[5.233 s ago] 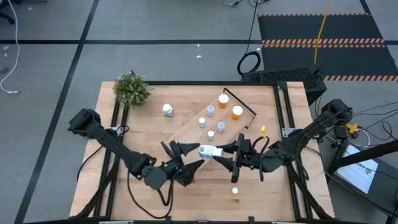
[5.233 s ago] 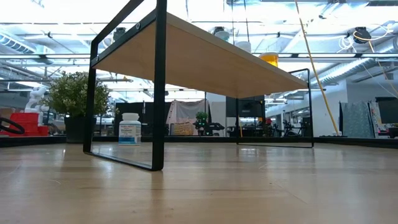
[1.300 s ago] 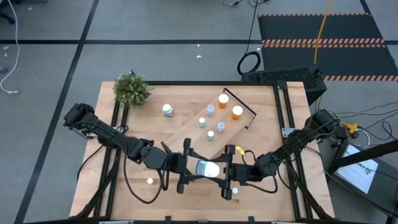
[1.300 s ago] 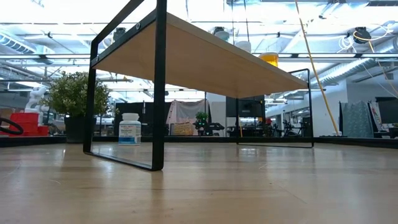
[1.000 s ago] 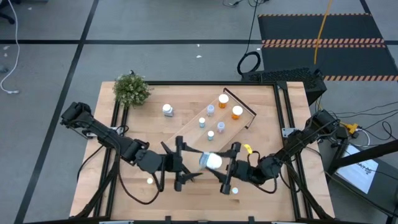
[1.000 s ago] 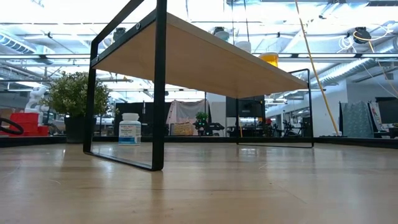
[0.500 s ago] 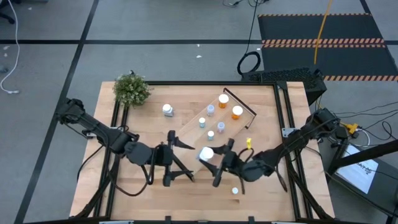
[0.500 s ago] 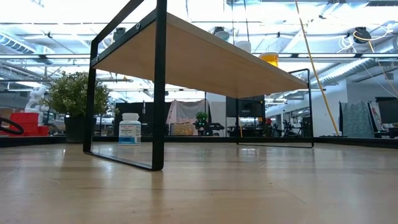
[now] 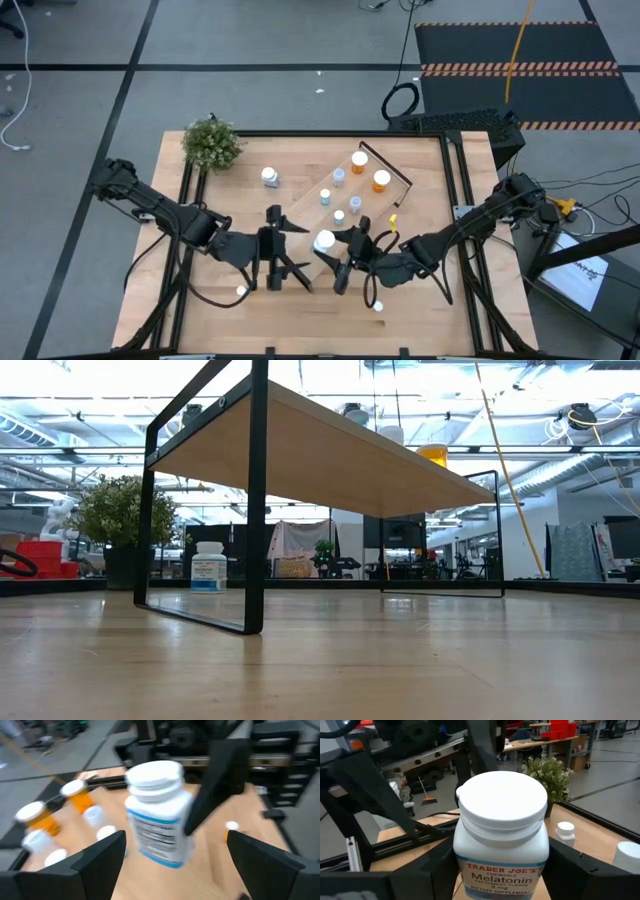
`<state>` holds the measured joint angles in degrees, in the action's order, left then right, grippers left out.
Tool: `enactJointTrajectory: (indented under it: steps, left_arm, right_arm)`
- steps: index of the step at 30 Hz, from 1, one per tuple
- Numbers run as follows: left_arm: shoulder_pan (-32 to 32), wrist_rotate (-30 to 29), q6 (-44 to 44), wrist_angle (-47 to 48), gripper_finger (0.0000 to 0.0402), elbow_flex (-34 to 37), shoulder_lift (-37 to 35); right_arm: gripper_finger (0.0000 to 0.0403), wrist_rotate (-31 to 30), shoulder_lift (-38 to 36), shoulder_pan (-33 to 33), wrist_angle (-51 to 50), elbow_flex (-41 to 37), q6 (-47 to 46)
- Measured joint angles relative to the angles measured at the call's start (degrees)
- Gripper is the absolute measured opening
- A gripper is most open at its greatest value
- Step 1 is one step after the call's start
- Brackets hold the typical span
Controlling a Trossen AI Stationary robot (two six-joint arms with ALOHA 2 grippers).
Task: Pick and place medicine bottles onto shelf by color
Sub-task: Put the bottom white pill bottle on the shelf
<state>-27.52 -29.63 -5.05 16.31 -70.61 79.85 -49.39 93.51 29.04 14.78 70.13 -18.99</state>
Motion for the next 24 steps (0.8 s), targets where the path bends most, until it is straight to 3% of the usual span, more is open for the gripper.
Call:
enactJointTrajectory:
  steps: [9, 16, 24]
  left_arm:
    - [-2.8, -8.3, -1.5, -1.1, 0.034, 0.0, 2.9]
    - [-5.0, -20.7, -2.4, -3.7, 0.034, 0.0, 6.5]
    - [-4.3, -25.6, -5.9, -5.3, 0.034, 0.0, 8.4]
  right_arm:
    - [0.0235, 6.2, 0.0, -2.5, 2.2, 0.0, 0.5]
    - [0.0232, 4.4, 0.0, -2.8, 5.5, 0.0, 3.8]
    - [0.0236, 4.4, 0.0, -3.6, 10.4, 0.0, 8.3]
